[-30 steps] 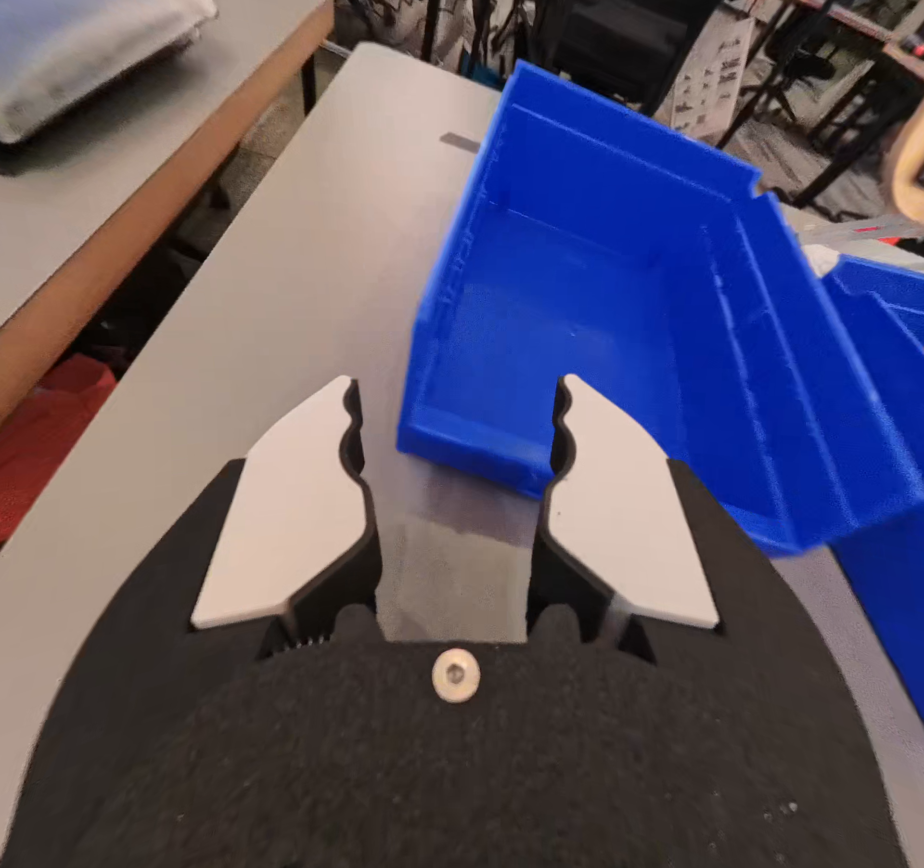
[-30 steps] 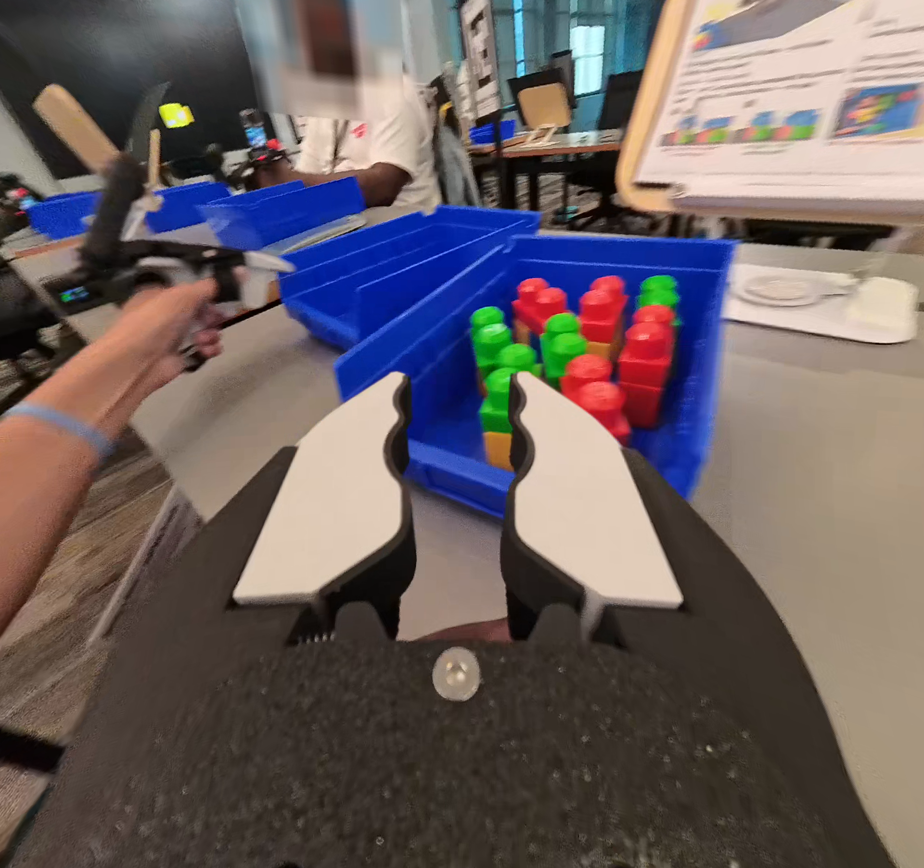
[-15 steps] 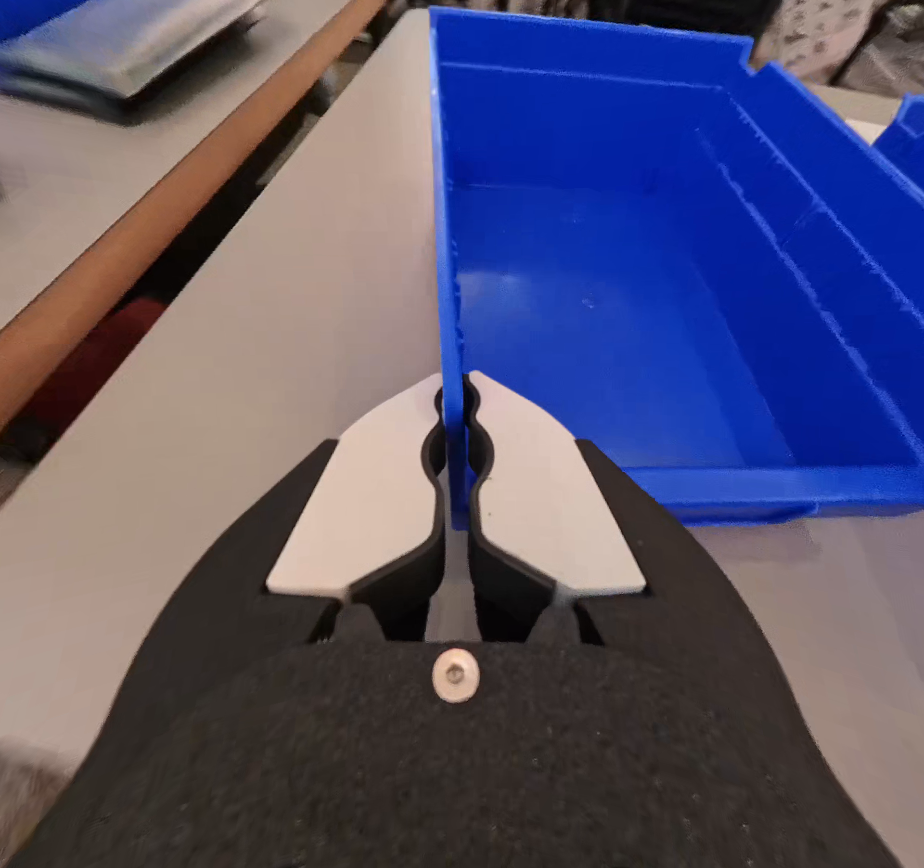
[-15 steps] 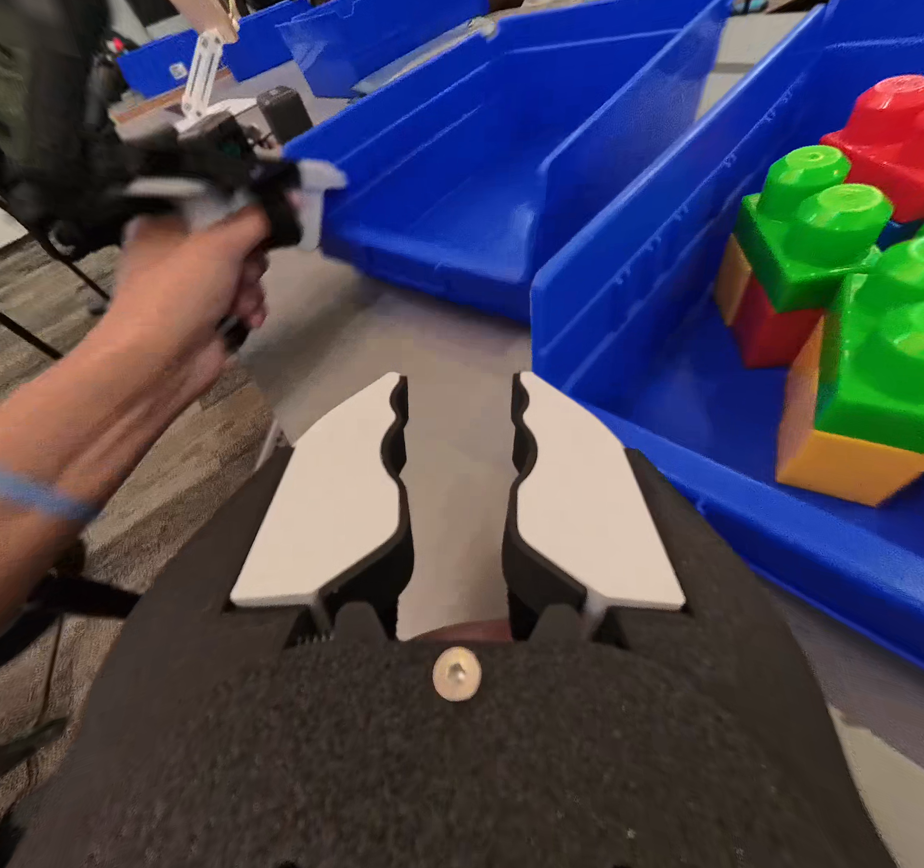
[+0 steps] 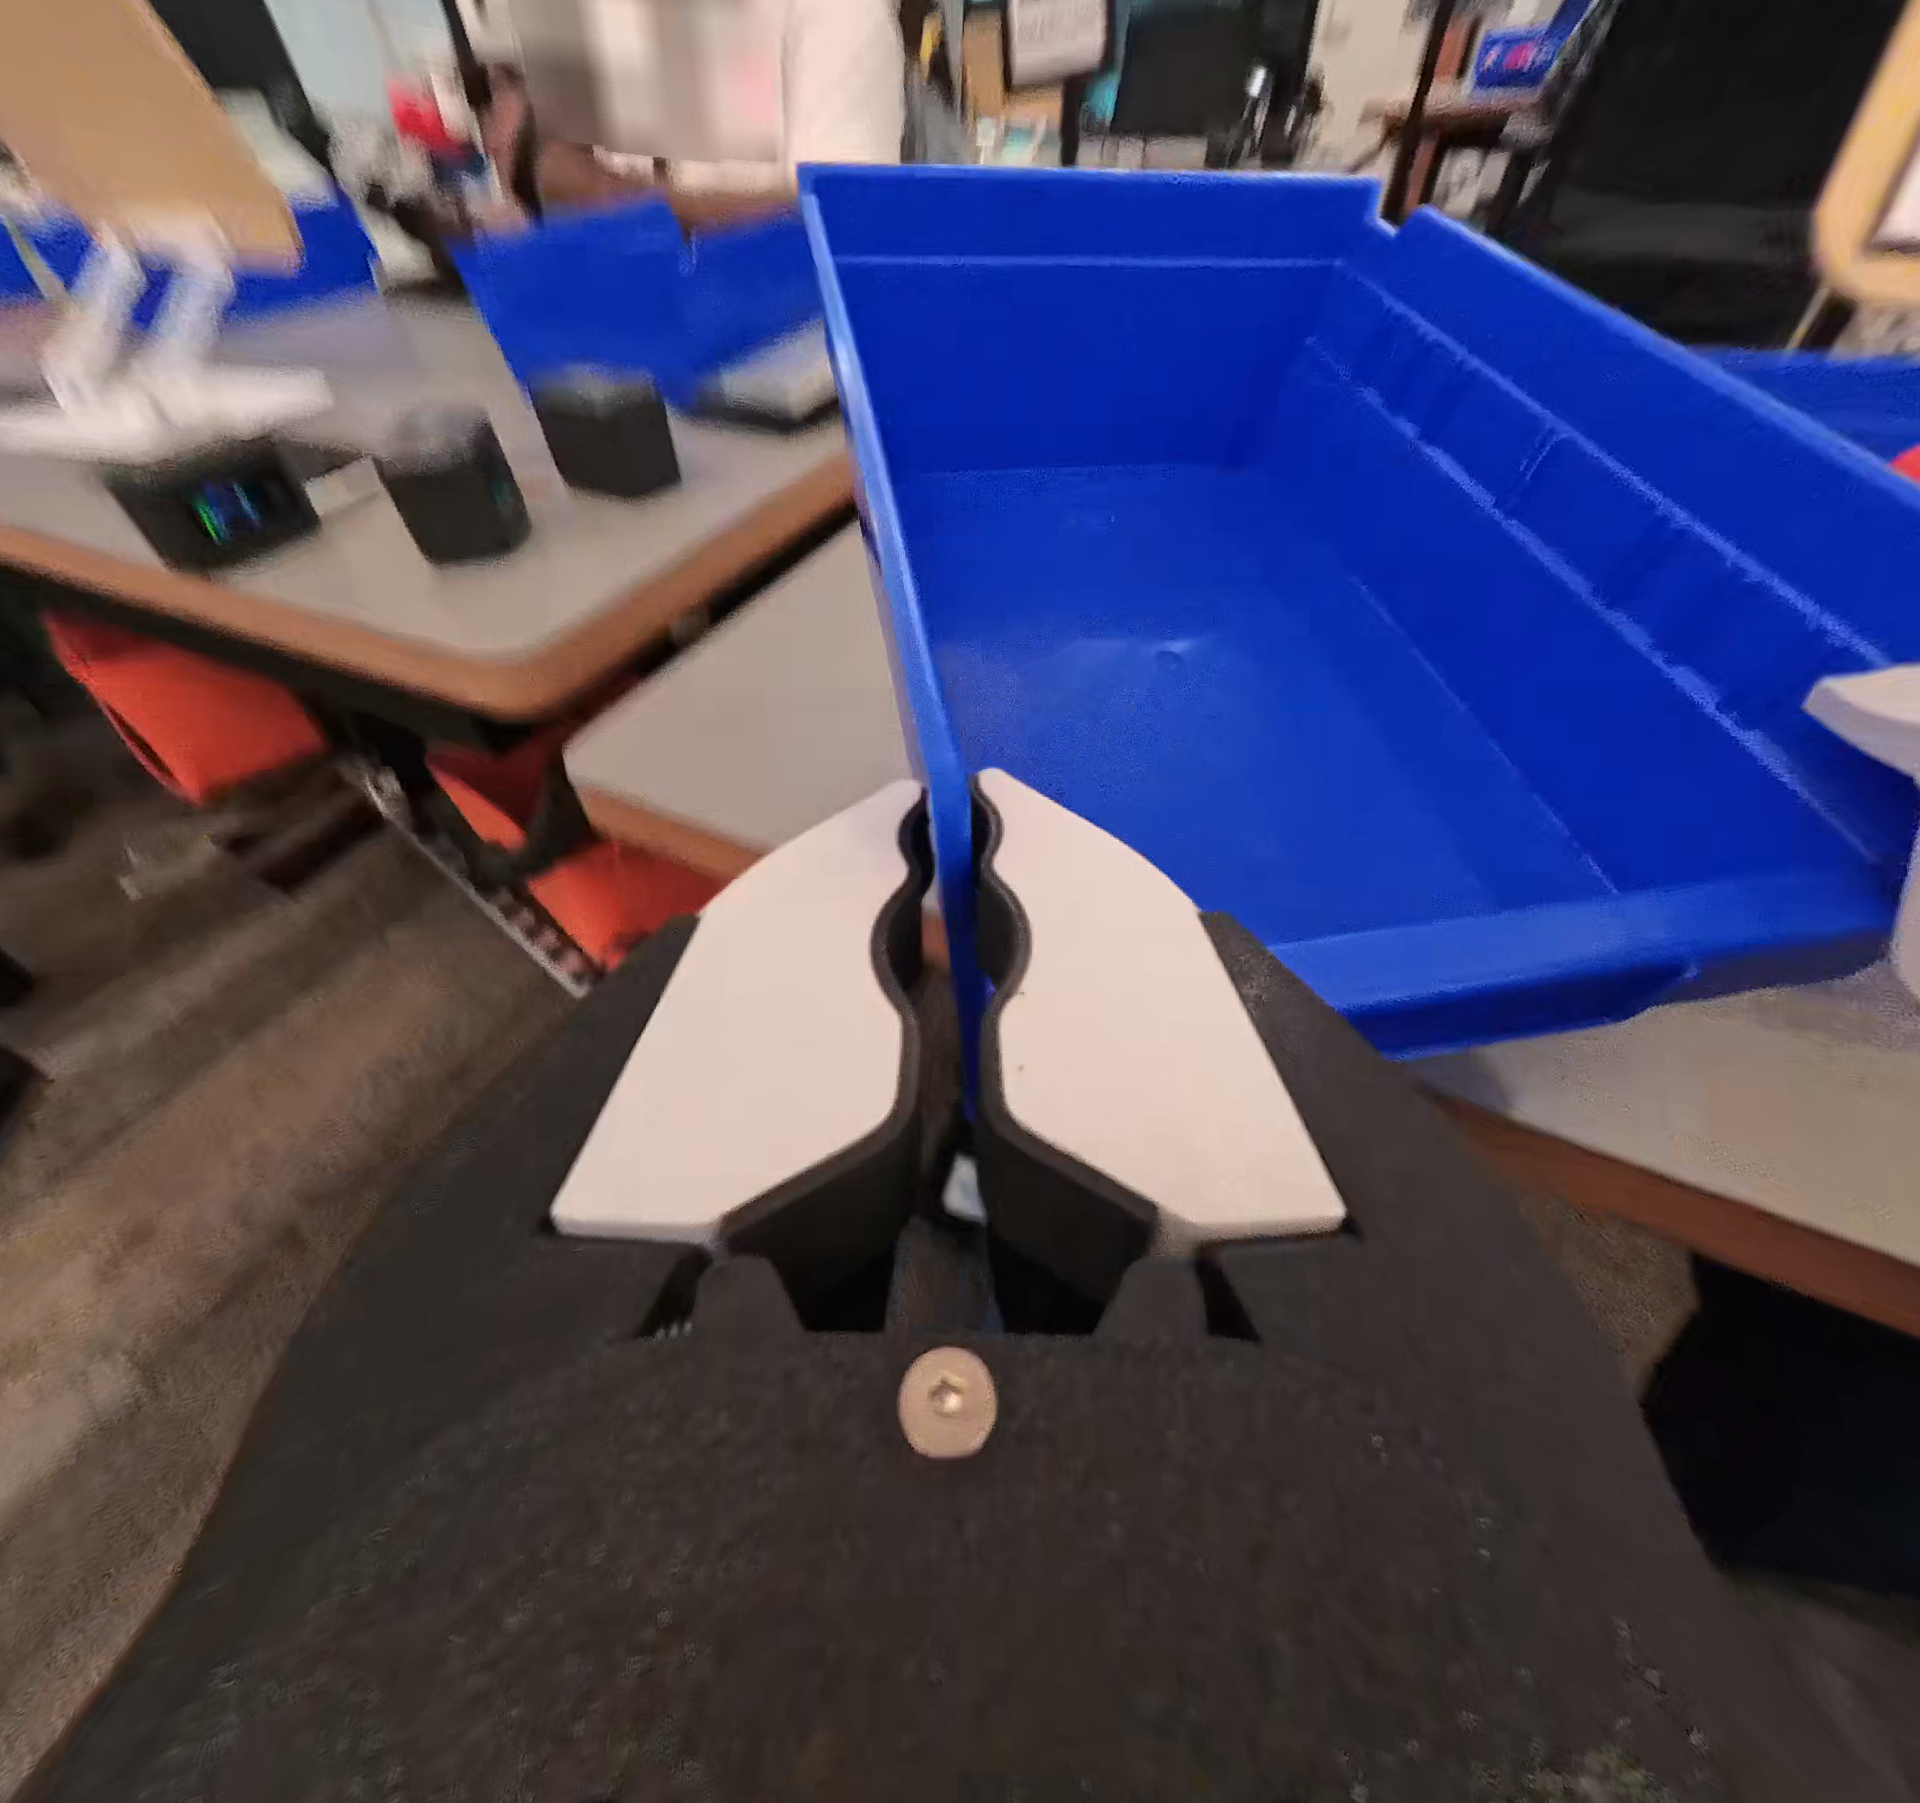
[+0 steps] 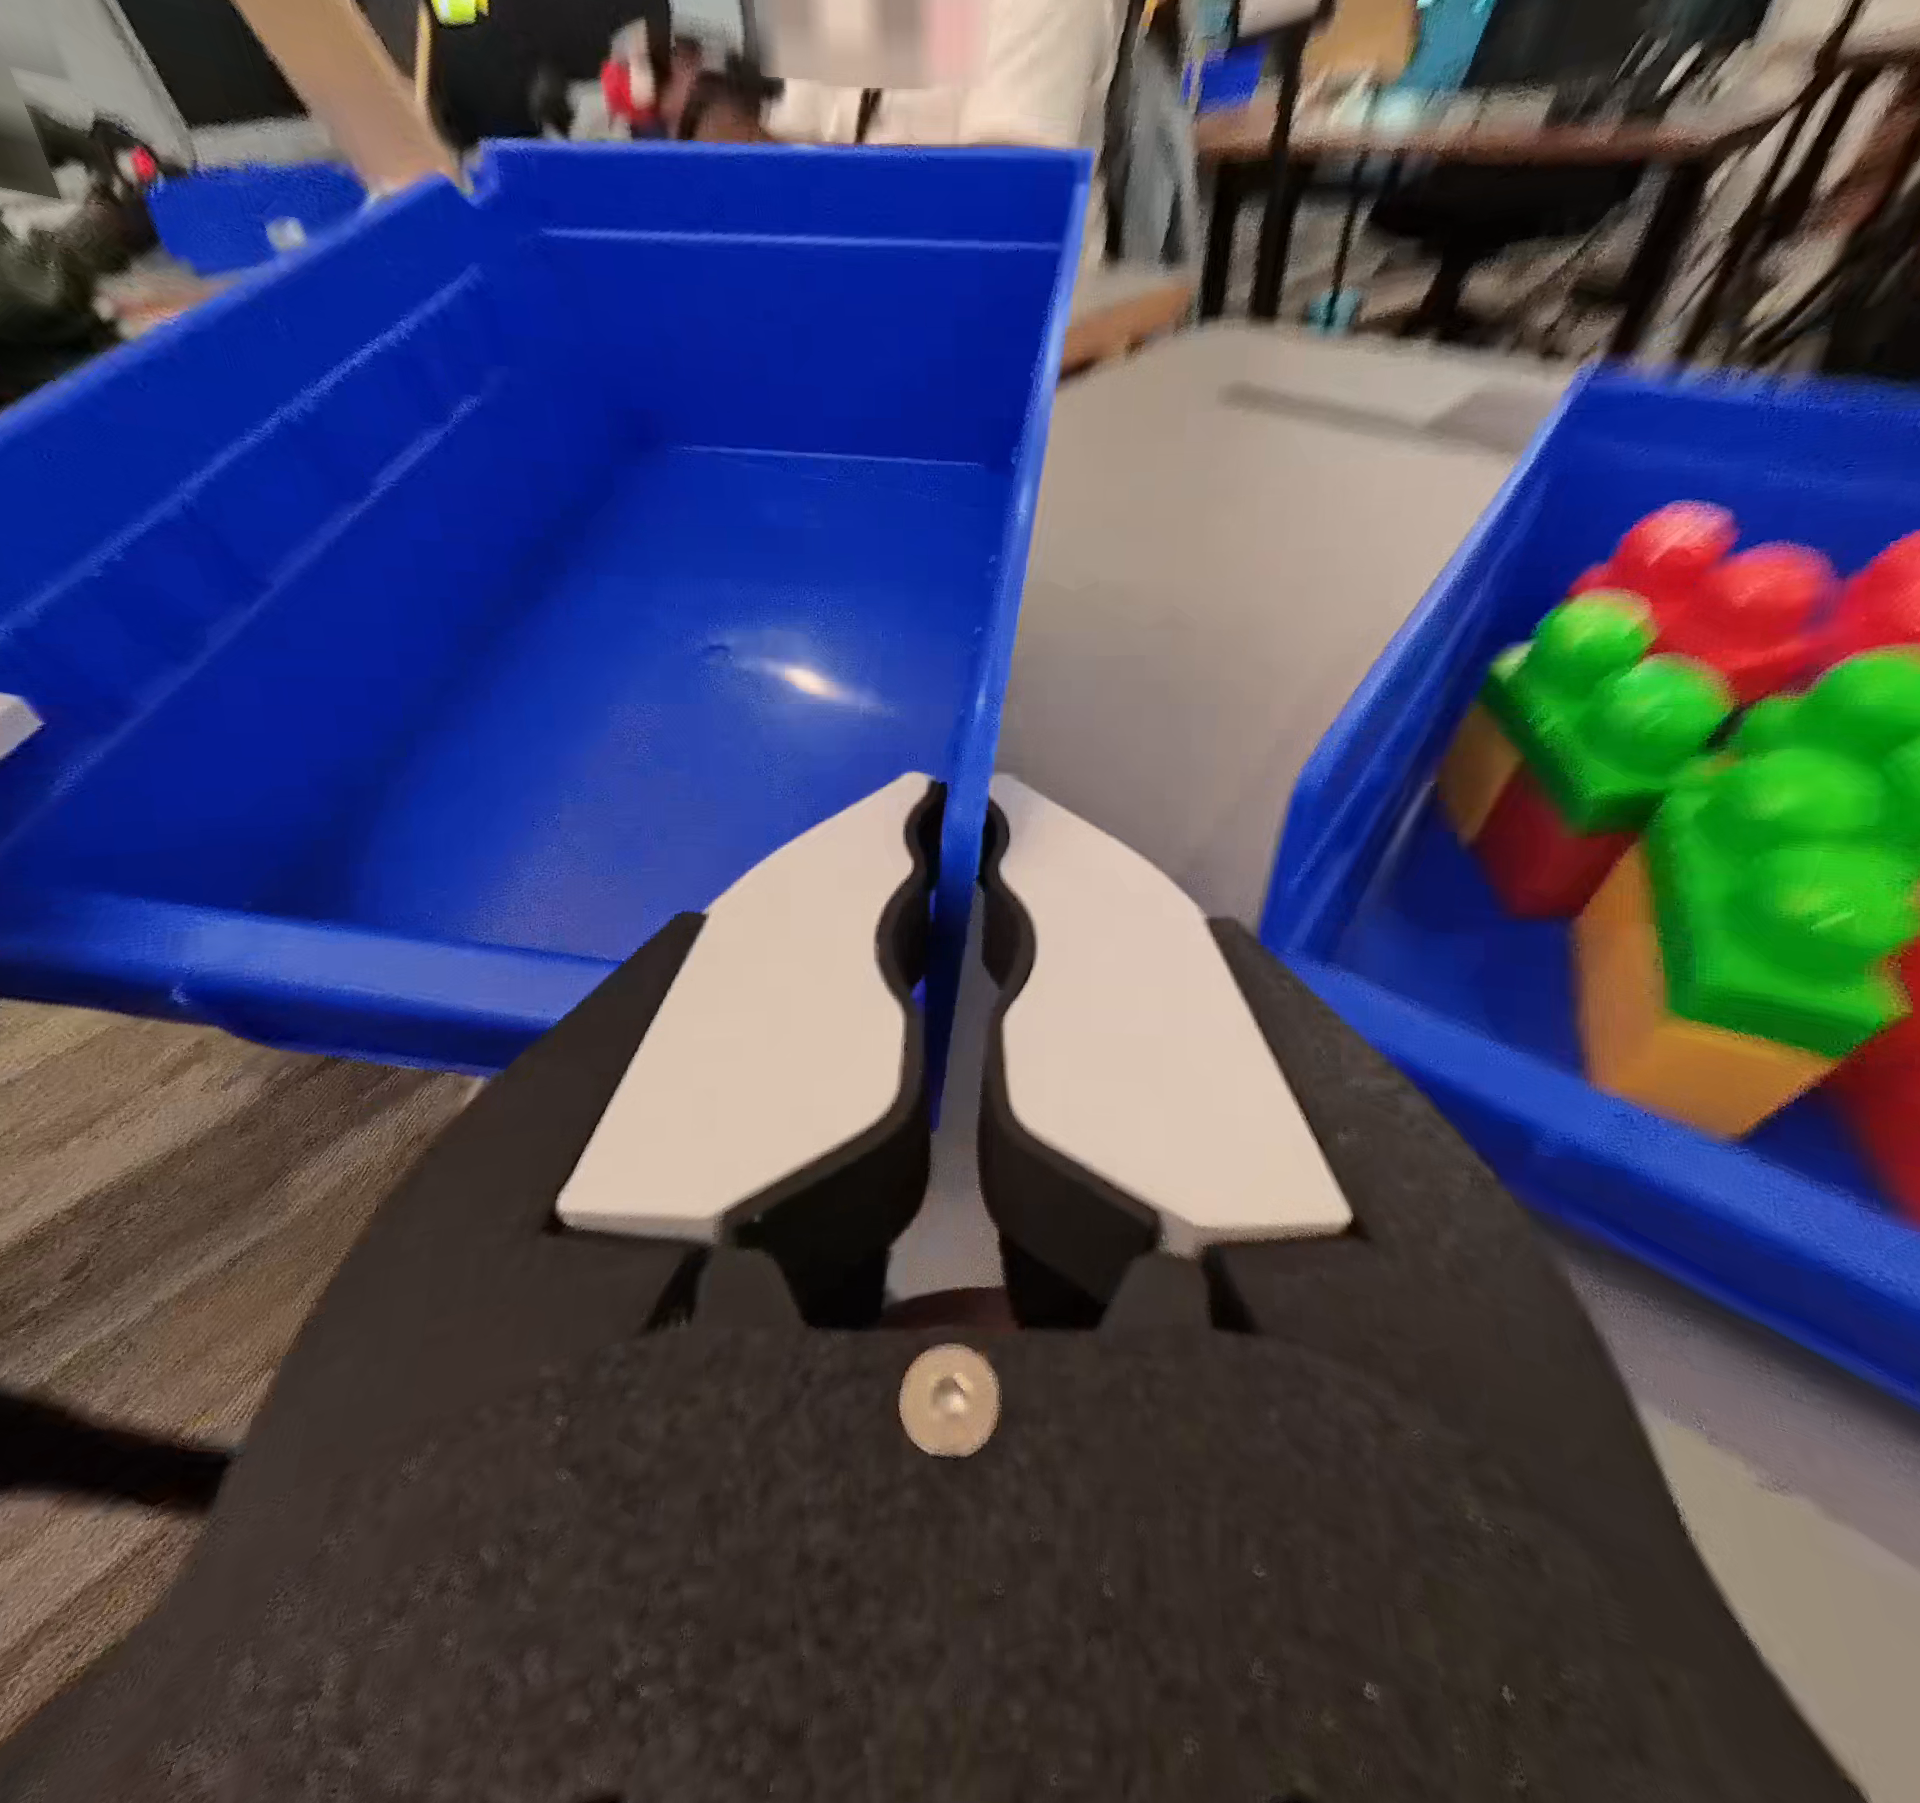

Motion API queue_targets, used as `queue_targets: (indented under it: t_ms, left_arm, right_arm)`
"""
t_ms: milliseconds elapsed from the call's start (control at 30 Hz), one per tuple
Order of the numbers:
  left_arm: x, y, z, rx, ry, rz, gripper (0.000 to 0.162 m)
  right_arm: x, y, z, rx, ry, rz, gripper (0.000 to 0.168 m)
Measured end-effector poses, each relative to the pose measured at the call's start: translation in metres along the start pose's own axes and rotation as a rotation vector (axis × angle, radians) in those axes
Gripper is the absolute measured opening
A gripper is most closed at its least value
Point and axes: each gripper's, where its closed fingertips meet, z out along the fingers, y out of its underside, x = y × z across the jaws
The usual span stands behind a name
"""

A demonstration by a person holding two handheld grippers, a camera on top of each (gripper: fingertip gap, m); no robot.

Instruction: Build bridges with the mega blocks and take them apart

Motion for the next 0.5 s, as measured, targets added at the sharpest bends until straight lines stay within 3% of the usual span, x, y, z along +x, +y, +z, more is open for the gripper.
queue_targets:
  t_ms: [167, 300, 400, 500]
  left_arm:
    - [0.049, -0.109, -0.026, 0.225, 0.085, 0.055, 0.005]
    - [0.150, -0.185, -0.024, 0.330, 0.232, 0.050, 0.005]
    - [0.257, -0.212, -0.020, 0.366, 0.382, 0.022, 0.004]
    - [0.374, -0.205, -0.017, 0.333, 0.528, 0.012, 0.004]
  right_arm:
    - [0.044, -0.112, -0.057, 0.210, 0.081, -0.034, 0.004]
    - [0.139, -0.176, -0.119, 0.306, 0.254, -0.038, 0.004]
    - [0.231, -0.198, -0.179, 0.333, 0.418, -0.043, 0.003]
    - [0.321, -0.195, -0.247, 0.296, 0.615, -0.059, 0.002]
